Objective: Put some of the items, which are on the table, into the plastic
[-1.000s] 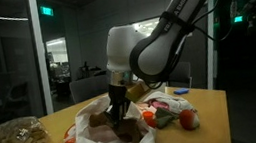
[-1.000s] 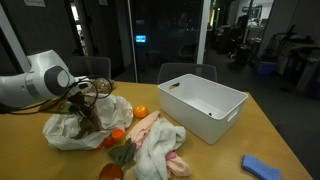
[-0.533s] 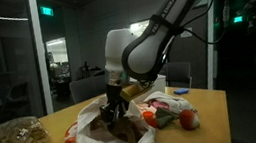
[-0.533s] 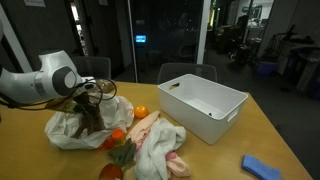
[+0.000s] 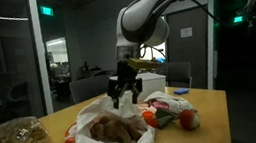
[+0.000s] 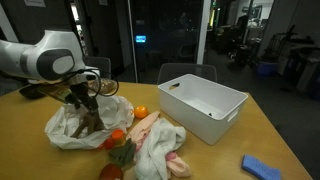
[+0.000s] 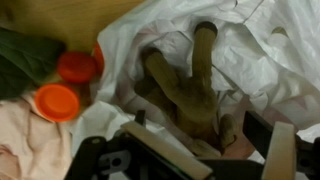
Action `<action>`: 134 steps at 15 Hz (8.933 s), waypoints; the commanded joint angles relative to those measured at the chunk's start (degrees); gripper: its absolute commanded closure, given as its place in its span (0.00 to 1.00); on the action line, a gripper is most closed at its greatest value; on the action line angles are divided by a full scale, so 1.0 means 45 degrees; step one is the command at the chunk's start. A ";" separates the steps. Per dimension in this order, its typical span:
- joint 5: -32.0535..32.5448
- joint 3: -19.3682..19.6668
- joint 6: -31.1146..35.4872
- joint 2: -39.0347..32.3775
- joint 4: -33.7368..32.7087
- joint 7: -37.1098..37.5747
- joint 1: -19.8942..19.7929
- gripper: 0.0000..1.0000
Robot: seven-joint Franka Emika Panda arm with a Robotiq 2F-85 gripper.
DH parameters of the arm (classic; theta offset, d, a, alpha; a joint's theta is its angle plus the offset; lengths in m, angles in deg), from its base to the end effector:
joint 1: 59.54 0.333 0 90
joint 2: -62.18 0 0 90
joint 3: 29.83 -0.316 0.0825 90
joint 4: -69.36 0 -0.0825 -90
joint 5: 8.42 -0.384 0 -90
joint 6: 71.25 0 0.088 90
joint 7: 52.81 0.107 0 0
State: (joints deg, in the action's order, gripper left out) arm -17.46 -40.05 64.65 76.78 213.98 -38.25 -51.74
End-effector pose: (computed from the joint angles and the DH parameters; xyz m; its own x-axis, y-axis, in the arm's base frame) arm 0.4238 0.1391 0.3767 0.9957 -0.0544 0.0746 -0.0470 -0.9941 -0.0975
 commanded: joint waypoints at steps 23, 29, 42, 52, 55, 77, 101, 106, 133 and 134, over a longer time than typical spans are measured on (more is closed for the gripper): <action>0.4212 0.0856 -0.3034 -0.0089 0.3007 0.5311 -0.3828 0.00; 0.6769 0.1247 -0.0520 -0.1615 0.3068 0.7319 -0.3828 0.34; 0.7355 0.1688 -0.0449 0.2504 0.3059 0.7167 -0.3278 0.94; 0.1558 0.0956 -0.0135 0.3749 0.1979 0.2757 -0.0193 0.92; 0.0399 0.0890 -0.0883 0.3293 0.1643 0.0916 0.0550 0.91; 0.3296 0.0105 -0.0803 -0.4172 -0.1691 -0.1701 0.0210 0.91; -0.0093 0.2580 -0.2446 -0.1665 -0.0256 -0.2619 -0.2073 0.00; -0.0225 0.2227 0.0421 -0.2367 0.0402 -0.1713 -0.1827 0.00; 0.1693 0.1033 0.1571 0.1374 0.0883 -0.0381 -0.0414 0.80; 0.1321 0.0954 0.1491 0.1393 0.0749 -0.0730 -0.0070 0.80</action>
State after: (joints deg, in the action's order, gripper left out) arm -7.38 -34.61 73.59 80.37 218.50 -37.29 -55.22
